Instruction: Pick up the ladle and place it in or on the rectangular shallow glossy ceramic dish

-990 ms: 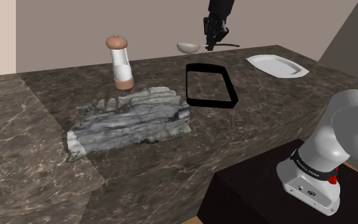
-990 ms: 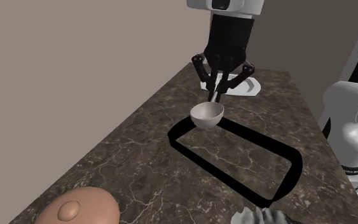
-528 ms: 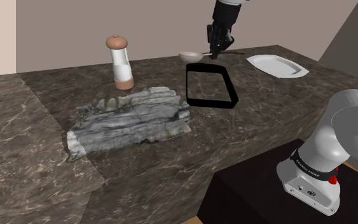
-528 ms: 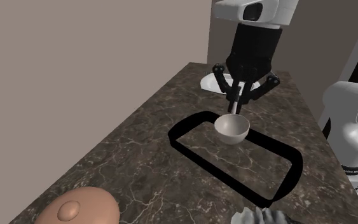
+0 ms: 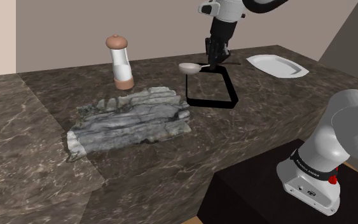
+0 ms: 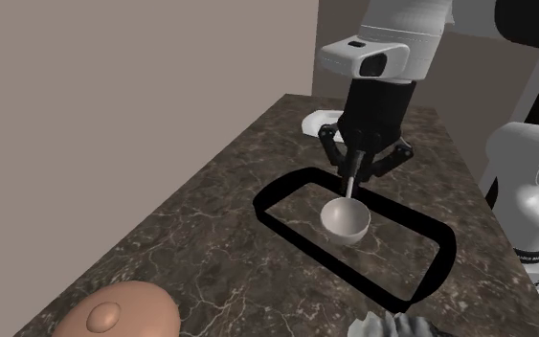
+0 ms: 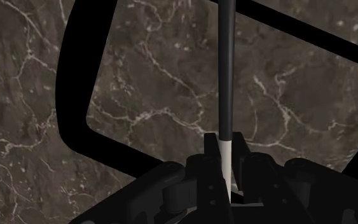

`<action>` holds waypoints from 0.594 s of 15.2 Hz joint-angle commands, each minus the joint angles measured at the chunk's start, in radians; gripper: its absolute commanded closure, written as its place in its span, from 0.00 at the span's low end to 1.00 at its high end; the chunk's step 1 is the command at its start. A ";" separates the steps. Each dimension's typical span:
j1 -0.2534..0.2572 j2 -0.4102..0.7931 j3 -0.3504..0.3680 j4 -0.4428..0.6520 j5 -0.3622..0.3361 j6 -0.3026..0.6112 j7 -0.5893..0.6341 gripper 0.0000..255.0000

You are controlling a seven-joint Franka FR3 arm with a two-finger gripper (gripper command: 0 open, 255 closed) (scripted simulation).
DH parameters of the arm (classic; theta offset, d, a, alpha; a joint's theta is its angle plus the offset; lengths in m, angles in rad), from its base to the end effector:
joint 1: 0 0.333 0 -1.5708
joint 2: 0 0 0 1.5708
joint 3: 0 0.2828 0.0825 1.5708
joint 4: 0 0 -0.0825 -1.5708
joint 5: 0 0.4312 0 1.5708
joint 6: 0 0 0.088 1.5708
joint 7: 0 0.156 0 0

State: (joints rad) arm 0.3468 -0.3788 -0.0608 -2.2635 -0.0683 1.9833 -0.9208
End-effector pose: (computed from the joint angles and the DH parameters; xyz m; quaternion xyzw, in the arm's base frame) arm 0.4921 0.1372 0.4247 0.8144 0.5779 0.0402 0.0349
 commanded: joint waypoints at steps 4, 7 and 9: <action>-0.001 0.012 -0.002 -0.053 -0.002 0.065 0.002 1.00; -0.001 0.012 -0.002 -0.053 -0.002 0.065 0.002 1.00; -0.001 0.012 -0.002 -0.053 -0.002 0.065 0.002 1.00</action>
State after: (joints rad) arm 0.3461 -0.3668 -0.0625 -2.3158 -0.0699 2.0480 -0.9184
